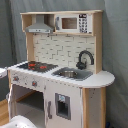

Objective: Play with the kitchen

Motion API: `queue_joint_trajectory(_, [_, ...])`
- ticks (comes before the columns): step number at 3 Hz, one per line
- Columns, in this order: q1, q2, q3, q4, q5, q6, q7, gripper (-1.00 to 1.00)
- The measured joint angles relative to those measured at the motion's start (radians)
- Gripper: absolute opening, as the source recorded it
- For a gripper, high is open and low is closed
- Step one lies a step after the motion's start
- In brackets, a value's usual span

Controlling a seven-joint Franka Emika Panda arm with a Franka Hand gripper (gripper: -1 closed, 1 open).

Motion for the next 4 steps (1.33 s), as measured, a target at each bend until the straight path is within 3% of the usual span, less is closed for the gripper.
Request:
queue_joint_trajectory(1, [-0.041,0.014,-0.058,0.029,0.0,0.01,-0.083,1.0])
queue_joint_trajectory(3, [-0.164,0.086,-0.086,0.119,0.0,0.011,-0.209,1.0])
queue_joint_trajectory(4, [-0.207,0.119,-0.142,0.159,0.0,0.011,-0.281,1.0])
